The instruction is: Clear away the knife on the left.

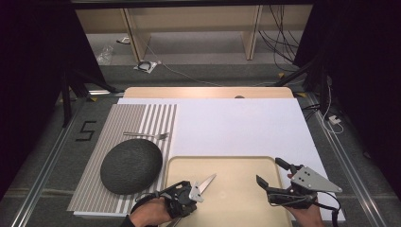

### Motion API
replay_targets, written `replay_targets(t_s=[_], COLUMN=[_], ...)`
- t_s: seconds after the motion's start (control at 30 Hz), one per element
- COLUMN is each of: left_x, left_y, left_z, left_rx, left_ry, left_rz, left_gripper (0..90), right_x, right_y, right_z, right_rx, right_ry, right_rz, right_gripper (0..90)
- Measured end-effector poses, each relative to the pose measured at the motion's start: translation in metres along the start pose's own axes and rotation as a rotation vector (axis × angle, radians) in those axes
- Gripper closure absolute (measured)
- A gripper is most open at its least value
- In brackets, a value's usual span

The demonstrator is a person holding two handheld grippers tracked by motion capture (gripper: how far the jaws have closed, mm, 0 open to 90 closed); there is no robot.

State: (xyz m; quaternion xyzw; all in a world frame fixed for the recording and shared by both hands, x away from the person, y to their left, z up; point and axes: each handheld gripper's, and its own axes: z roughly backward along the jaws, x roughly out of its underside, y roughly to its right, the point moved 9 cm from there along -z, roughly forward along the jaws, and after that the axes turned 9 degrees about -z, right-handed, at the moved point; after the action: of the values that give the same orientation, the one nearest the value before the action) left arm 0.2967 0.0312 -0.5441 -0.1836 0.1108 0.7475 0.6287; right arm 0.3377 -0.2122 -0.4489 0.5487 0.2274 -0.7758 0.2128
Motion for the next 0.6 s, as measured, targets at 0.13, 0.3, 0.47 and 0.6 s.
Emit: replay_targets(t_s=[0.13, 0.3, 0.47, 0.6], left_x=[0.005, 0.01, 0.014, 0.018], left_y=[-0.002, -0.005, -0.008, -0.01], left_z=[0.0, 0.002, 0.004, 0.006], left_rx=[-0.001, -0.006, -0.011, -0.015], left_ry=[-0.004, -0.003, -0.004, -0.007], left_rz=[0.012, 0.027, 0.04, 0.05], left_gripper=[89.3, 89.3, 89.3, 89.2], right_x=[0.0, 0.0, 0.0, 0.0], right_y=[0.0, 0.0, 0.0, 0.0], right_z=[0.0, 0.0, 0.0, 0.0], right_rx=[-0.001, -0.001, -0.001, -0.001], right_ry=[0.0, -0.001, -0.001, -0.002], right_rz=[0.0, 0.001, 0.002, 0.002], right_gripper=[16.2, 16.2, 16.2, 16.2])
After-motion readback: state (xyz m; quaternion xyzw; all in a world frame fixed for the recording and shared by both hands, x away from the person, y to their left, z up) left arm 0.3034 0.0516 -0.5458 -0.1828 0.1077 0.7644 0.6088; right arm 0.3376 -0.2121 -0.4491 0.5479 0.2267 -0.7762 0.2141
